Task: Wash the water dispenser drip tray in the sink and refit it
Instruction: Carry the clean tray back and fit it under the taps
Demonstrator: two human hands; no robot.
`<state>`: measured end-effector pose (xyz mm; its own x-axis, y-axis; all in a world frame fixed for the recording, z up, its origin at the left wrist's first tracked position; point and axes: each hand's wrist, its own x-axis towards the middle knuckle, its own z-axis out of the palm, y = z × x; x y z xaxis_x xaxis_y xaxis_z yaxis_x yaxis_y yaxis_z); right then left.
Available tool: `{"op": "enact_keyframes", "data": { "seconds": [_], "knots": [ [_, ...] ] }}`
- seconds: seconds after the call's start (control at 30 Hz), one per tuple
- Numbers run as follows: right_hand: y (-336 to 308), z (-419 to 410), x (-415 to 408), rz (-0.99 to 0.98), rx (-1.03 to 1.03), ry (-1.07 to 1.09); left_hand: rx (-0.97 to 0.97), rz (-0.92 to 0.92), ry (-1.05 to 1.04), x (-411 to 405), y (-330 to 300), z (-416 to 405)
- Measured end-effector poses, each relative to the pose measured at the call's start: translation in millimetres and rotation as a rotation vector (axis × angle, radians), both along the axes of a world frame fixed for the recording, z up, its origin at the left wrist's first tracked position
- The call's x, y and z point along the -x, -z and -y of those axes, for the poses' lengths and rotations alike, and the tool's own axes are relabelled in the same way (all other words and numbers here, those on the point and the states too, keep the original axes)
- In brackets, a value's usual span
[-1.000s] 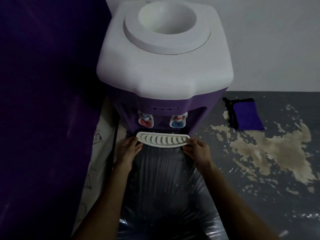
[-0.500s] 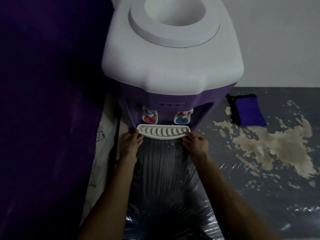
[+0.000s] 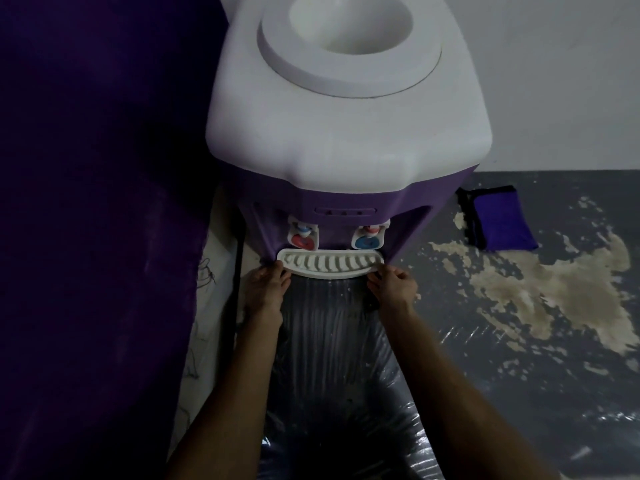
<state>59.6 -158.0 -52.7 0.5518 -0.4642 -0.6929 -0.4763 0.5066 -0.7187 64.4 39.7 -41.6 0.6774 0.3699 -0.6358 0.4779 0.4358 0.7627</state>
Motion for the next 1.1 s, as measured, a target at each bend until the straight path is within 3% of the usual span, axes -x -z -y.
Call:
{"op": "enact_keyframes", "data": {
  "seconds": [0.5, 1.1],
  "knots": [
    [-3.6, 1.9, 2.1, 0.049, -0.052, 0.014, 0.0, 0.009, -0.01, -2.0, 3.5, 0.0],
    [-0.2, 1.3, 0.8, 0.044, 0.055, 0.018, -0.009, -0.018, -0.051, -2.5, 4.1, 5.2]
  ]
}}
